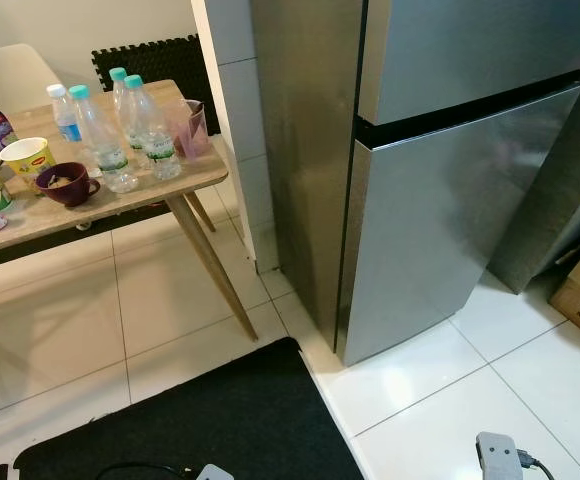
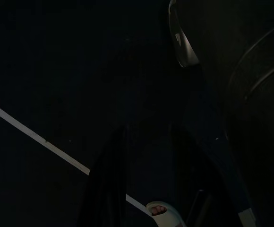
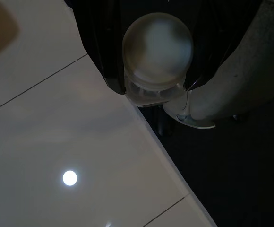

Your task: Restocking fridge

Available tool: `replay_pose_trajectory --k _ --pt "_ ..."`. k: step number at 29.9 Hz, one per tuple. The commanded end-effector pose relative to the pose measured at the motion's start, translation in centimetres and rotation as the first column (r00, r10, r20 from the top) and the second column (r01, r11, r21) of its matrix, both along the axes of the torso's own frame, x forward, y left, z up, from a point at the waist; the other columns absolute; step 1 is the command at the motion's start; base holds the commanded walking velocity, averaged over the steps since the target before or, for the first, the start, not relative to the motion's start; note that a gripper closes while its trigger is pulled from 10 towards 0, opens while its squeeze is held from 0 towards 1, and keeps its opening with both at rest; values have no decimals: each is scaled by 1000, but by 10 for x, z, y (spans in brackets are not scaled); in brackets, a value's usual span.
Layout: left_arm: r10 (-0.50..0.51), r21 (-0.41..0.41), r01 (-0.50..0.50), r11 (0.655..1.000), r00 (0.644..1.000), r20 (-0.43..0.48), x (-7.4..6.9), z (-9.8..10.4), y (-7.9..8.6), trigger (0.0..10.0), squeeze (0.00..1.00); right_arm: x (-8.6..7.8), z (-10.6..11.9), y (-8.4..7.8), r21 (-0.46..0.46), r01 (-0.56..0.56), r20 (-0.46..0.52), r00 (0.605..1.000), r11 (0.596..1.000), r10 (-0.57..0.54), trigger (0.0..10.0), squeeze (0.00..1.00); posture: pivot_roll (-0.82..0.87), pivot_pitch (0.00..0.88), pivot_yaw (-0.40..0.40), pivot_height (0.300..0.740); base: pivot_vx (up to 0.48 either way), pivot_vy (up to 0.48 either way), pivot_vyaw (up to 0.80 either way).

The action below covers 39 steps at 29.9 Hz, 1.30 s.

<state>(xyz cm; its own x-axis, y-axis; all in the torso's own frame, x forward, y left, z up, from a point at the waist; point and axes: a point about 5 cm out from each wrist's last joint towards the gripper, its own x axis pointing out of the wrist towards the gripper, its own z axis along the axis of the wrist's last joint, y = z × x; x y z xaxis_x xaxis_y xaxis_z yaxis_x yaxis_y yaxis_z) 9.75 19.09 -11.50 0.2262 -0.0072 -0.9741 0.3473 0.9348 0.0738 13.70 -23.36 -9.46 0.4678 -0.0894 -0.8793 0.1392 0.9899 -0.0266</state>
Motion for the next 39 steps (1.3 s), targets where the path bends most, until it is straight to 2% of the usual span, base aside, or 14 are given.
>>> replay_pose_trajectory --k 1,6,17,34,39 --pt "9 -74 6 997 979 201 52 15 -17 10000 0 0 -1 2 2 -6 -3 1000 1000 6 10000 0 -87 0 14 740 0 0 0" --pt "10 -81 6 997 980 201 52 15 -18 10000 0 0 0 3 3 -9 -3 1000 1000 9 10000 0 -88 0 14 740 0 -156 0" --pt "16 -97 3 995 981 191 50 14 -19 10000 0 -1 -1 1 -1 -14 -8 1000 1000 14 10000 0 -91 0 10 740 0 -424 0" --pt "6 -97 14 995 979 205 53 15 -20 10000 0 2 1 -1 -8 -28 -4 1000 1000 28 10000 0 -93 0 5 740 0 0 0" --pt "3 -111 19 994 980 199 52 15 -21 10000 0 1 1 -1 -6 -27 -5 1000 1000 26 10000 0 -95 0 9 740 0 -472 0"
